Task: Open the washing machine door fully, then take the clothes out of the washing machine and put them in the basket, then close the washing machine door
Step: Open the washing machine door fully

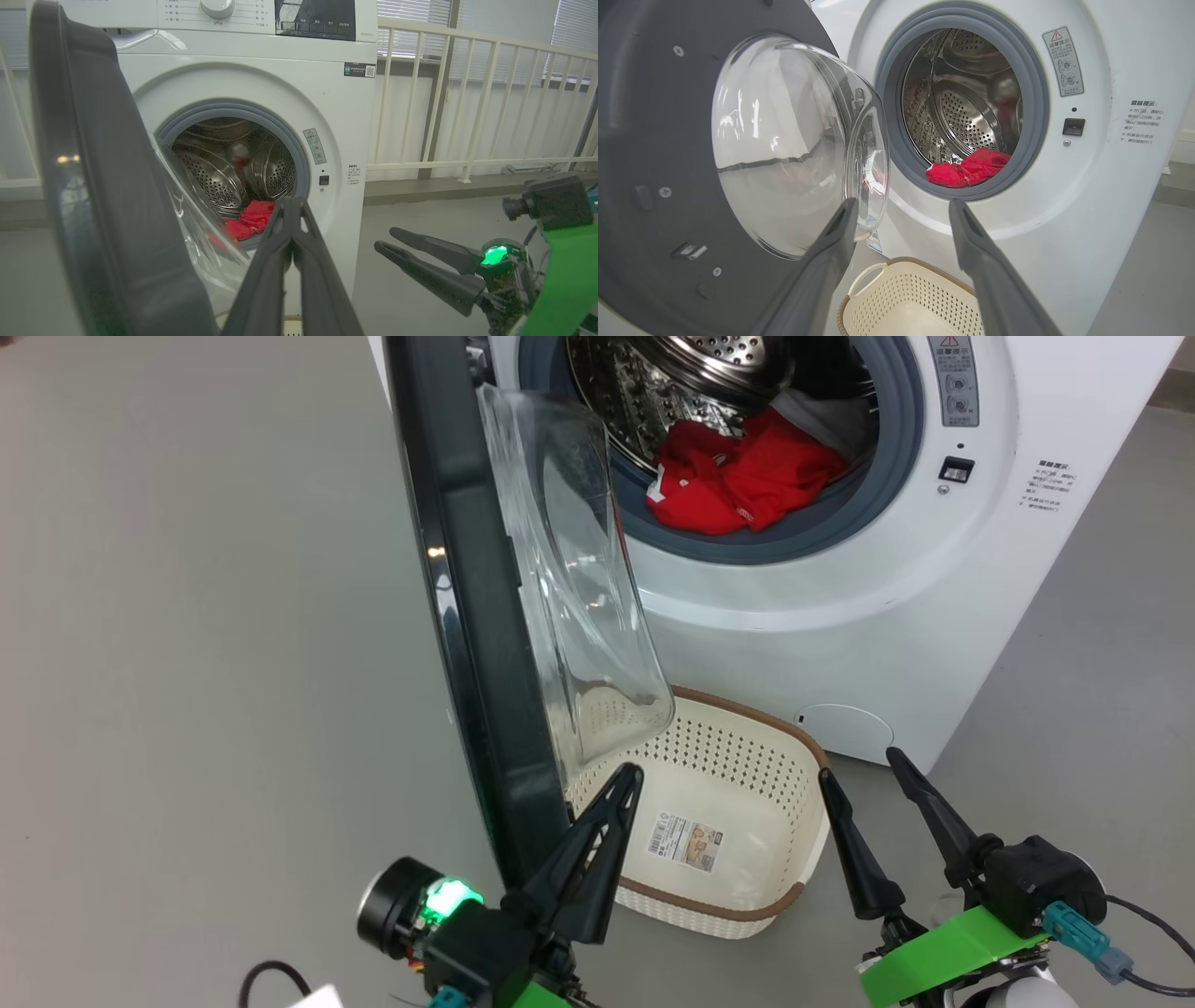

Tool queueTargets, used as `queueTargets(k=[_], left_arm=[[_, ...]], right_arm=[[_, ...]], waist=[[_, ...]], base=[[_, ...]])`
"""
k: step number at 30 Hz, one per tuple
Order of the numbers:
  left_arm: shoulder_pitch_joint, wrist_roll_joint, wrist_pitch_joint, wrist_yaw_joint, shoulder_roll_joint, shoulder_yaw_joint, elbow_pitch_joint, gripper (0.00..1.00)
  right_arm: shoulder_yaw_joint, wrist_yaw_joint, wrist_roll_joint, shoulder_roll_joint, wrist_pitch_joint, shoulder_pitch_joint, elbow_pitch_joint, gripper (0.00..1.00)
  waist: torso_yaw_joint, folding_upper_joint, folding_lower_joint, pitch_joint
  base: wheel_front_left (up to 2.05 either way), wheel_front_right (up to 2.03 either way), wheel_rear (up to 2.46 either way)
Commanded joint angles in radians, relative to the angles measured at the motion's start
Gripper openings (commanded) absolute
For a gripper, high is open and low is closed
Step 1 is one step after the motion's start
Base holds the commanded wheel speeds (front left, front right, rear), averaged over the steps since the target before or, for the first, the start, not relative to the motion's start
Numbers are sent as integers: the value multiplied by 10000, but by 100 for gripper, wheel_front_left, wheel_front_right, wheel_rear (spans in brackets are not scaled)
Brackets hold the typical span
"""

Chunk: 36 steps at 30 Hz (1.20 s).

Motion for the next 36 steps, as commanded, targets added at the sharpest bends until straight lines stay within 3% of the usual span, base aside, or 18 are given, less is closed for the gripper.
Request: queueTargets(k=[1, 5, 14, 36], left_arm=[[-379, -58, -2, -45, 44, 288, -72, 0], [-463, -223, 86, -70, 51, 315, 694, 0], [-642, -433, 541, 561, 39, 725, 1742, 0], [119, -821, 595, 1600, 678, 1844, 1300, 0]], right_arm=[[275, 63, 110, 20, -95, -424, -219, 100], [281, 63, 154, 20, -100, -454, -202, 100], [335, 63, 265, 20, -113, -466, -169, 100], [404, 63, 349, 20, -120, -219, -182, 100]], waist=[[-15, 0, 0, 9], [-63, 0, 0, 22], [-111, 0, 0, -3], [506, 0, 0, -213]], base=[[0, 0, 0], [0, 0, 0], [0, 0, 0], [0, 0, 0]])
